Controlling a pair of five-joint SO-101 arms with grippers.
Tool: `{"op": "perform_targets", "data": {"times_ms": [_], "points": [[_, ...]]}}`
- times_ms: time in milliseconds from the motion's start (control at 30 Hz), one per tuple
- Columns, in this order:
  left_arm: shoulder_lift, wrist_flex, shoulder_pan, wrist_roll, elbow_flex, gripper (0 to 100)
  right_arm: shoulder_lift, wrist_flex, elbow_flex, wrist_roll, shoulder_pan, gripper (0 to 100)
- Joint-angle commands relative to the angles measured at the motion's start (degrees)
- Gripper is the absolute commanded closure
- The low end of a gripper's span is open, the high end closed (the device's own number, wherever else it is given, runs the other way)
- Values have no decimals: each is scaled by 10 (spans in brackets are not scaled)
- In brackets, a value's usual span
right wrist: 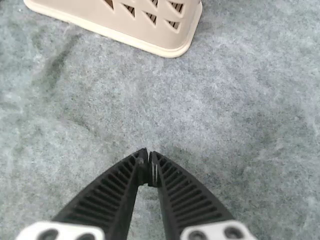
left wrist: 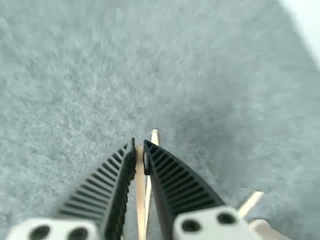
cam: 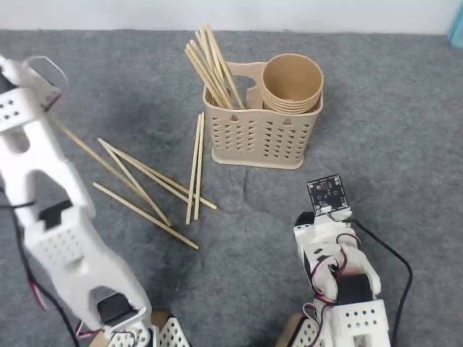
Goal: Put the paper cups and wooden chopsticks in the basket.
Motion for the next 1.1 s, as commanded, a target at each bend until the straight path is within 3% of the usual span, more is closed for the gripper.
{"op": "perform_targets", "data": {"times_ms": [0,267,500,733,1067], "points": [[-133,21,14,-21,20,988,-6,0,11,-1,7,990],[-266,12,27,-56,103,988,-6,2,11,-1,7,990],[-361,-37,30,-91,251,988,-7,4,11,-1,7,990],[-500,-185,67,-90,405,988,-7,4,11,-1,7,990],[-579,-354,196,-93,404,988,-6,3,11,-1,7,990]]}}
